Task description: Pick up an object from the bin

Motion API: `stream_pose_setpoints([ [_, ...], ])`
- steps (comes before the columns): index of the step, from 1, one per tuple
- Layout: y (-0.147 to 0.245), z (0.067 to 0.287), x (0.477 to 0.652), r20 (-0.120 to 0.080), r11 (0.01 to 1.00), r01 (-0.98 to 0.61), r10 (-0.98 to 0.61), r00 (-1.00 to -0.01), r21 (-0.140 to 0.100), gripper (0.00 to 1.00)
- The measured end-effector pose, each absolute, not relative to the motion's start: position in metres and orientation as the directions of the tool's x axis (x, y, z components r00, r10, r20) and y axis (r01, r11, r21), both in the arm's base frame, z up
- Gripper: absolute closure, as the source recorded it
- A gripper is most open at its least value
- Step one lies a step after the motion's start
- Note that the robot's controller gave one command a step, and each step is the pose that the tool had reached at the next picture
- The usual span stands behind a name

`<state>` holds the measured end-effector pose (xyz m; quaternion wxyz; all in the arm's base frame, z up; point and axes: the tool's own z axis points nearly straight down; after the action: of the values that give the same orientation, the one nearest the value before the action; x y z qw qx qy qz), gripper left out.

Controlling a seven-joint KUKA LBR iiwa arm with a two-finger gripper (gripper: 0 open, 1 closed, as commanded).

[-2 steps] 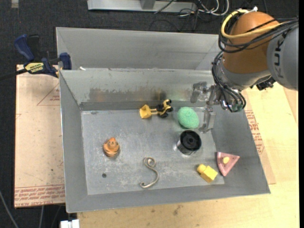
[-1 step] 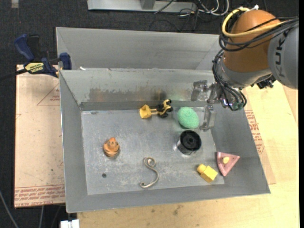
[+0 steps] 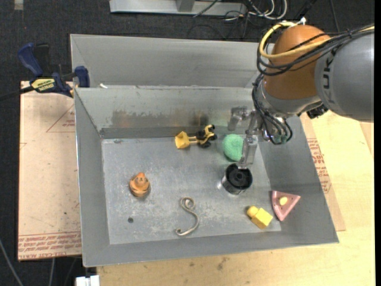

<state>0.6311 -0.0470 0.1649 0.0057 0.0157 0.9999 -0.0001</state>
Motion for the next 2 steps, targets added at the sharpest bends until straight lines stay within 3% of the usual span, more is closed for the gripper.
stream_pose_setpoints([
  [1, -0.058, 0.095, 0.628, -0.006, 0.997, 0.082, 0.082, -0.997, 0.002, 0.00],
  [2, -0.062, 0.076, 0.608, -0.014, 0.992, 0.126, 0.126, -0.992, 0.003, 0.00],
])
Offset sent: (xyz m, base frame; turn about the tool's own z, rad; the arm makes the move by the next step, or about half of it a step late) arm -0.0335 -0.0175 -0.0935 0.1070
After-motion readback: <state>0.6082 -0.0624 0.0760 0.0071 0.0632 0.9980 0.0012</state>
